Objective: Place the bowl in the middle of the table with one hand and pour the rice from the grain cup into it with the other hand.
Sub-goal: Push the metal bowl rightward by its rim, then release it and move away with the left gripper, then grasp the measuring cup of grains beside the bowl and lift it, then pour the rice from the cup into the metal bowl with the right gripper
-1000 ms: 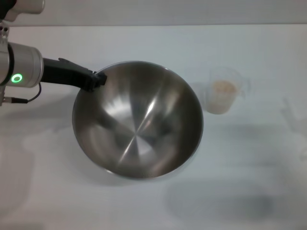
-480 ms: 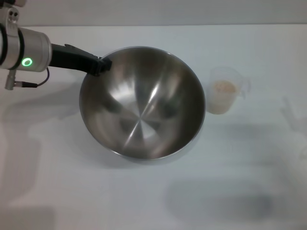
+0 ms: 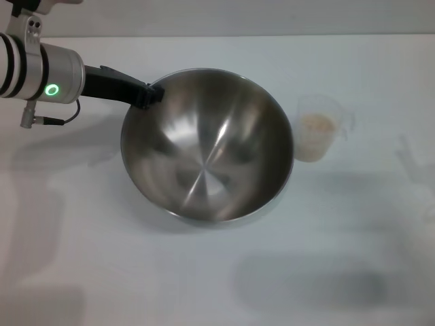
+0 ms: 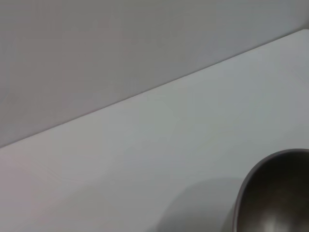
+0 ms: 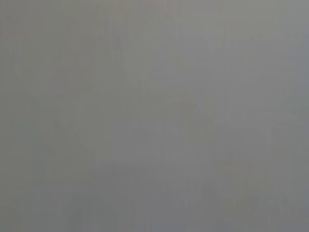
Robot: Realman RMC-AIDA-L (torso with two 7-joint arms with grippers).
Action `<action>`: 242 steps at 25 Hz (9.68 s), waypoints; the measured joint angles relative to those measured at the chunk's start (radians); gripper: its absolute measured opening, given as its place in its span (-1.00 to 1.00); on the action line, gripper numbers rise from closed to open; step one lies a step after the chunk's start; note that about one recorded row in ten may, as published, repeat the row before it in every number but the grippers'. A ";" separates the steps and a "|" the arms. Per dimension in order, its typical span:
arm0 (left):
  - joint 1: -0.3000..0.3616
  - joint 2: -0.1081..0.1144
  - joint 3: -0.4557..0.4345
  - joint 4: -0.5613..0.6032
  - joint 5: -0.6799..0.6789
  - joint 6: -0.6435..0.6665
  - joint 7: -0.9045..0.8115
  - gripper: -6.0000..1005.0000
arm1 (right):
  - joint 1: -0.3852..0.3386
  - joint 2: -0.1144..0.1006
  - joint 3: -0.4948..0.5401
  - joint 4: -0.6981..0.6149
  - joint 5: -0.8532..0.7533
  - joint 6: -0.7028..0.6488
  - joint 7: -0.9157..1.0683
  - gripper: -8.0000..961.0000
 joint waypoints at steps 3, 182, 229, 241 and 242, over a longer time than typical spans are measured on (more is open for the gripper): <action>-0.002 0.000 0.005 0.016 0.000 0.018 0.000 -0.90 | 0.001 0.000 0.000 0.000 0.001 0.002 -0.001 0.75; 0.512 -0.007 0.762 0.621 0.214 2.531 -0.750 0.62 | 0.225 0.002 -0.056 -0.018 0.000 0.598 -0.006 -0.65; 0.547 -0.014 0.934 0.655 0.207 2.527 -0.750 0.62 | 0.300 0.002 -0.030 0.231 -0.253 0.334 -1.462 -0.95; 0.550 -0.014 0.944 0.654 0.207 2.527 -0.751 0.62 | 0.346 0.002 -0.029 0.212 -0.319 0.360 -1.644 -0.95; 0.550 -0.014 0.944 0.654 0.207 2.527 -0.751 0.62 | 0.346 0.002 -0.029 0.212 -0.319 0.360 -1.644 -0.95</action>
